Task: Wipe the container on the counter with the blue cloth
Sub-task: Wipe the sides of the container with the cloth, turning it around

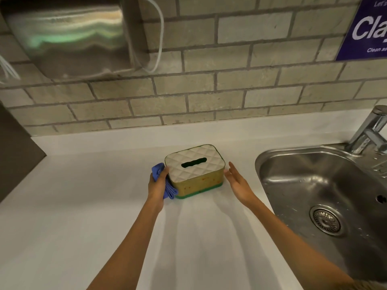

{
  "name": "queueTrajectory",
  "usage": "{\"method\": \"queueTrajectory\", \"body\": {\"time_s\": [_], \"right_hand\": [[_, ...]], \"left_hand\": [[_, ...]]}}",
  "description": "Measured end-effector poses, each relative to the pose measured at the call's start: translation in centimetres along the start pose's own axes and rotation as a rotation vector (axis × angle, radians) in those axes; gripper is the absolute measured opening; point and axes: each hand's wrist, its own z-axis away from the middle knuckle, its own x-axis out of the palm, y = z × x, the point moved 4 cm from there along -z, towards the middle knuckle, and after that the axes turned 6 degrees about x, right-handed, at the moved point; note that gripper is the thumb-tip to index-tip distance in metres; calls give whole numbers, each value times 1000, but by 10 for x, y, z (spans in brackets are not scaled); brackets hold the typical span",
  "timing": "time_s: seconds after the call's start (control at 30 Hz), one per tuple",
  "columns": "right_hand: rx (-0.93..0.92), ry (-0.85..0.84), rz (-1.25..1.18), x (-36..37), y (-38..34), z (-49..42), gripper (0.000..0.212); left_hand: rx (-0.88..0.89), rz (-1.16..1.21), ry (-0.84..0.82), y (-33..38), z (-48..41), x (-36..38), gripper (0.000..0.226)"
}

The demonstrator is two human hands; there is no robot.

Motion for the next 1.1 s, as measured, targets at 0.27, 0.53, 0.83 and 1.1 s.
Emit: {"method": "queueTrajectory", "body": {"time_s": [0.27, 0.53, 0.83, 1.1], "right_hand": [[-29, -55, -143, 12, -1, -2, 55], [-35, -46, -19, -6, -19, 10, 66], [130, -141, 98, -24, -38, 27, 72], [160, -106, 14, -25, -31, 14, 68]], "left_hand": [[46, -98, -48, -14, 20, 0, 41], [75, -326, -102, 13, 14, 8, 24], [-231, -479, -202, 39, 17, 6, 45], [-258, -610, -222, 50, 7, 9, 53]]}}
